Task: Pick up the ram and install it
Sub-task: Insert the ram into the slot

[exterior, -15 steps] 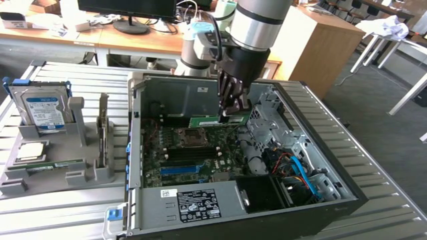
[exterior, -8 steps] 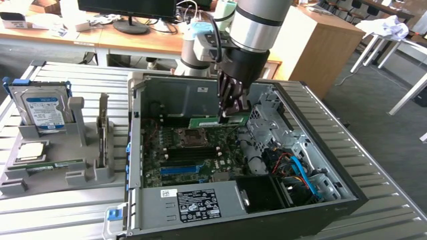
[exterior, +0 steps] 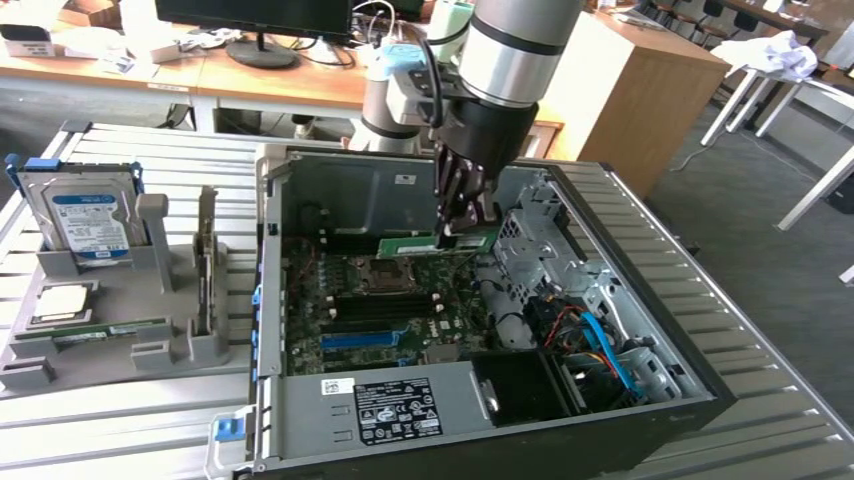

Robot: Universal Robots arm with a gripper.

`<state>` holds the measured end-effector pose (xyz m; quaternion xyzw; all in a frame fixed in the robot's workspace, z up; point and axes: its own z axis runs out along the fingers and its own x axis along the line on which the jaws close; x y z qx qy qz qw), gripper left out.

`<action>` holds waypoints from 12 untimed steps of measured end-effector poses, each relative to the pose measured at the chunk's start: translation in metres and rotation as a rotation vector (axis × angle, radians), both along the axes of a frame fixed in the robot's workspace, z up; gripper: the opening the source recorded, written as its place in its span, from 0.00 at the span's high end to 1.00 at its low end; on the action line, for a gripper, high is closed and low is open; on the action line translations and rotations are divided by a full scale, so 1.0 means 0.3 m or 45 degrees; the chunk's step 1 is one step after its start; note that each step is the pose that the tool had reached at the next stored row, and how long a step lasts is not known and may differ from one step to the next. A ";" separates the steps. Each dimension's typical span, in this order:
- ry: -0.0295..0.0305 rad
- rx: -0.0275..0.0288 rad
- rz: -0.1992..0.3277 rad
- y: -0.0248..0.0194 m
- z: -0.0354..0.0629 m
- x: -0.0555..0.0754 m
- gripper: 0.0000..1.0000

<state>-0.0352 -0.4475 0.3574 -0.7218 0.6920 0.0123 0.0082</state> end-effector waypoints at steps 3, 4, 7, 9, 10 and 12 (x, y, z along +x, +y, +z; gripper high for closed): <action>-0.0001 0.0001 0.000 0.000 -0.003 0.000 0.87; 0.0000 0.0001 0.000 0.000 -0.004 0.000 0.87; 0.0000 0.0001 0.000 0.000 -0.007 0.000 0.87; 0.0000 0.0001 0.000 0.000 -0.009 0.000 0.87; -0.0001 0.0001 0.000 0.000 -0.010 0.000 0.87; -0.0001 0.0000 0.000 0.000 -0.013 0.000 0.87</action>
